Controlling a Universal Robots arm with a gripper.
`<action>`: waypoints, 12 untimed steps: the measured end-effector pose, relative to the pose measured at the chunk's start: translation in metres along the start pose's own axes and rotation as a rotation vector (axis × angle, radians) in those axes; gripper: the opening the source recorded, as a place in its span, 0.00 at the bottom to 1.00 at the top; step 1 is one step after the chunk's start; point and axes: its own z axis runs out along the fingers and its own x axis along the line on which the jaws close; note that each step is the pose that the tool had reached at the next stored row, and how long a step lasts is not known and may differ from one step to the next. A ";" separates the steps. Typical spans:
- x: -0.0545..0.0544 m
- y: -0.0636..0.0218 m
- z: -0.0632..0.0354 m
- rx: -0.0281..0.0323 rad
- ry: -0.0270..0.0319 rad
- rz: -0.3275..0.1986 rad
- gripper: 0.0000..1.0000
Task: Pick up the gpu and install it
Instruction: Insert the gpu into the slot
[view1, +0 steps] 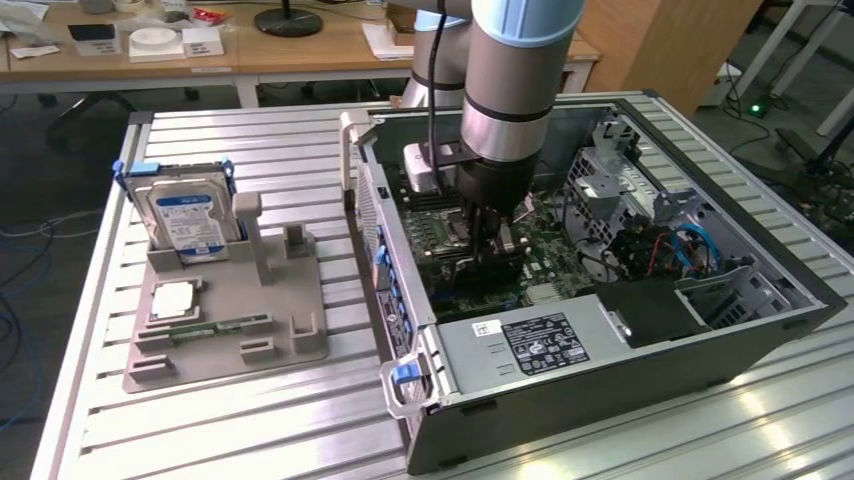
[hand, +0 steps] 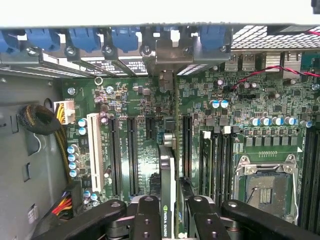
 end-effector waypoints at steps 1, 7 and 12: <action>0.000 0.0000 0.0000 0.0001 0.0001 0.000 0.25; 0.000 0.0011 0.0076 -0.0002 0.0008 -0.001 0.25; 0.000 0.0016 0.0100 -0.0005 0.0012 -0.001 0.25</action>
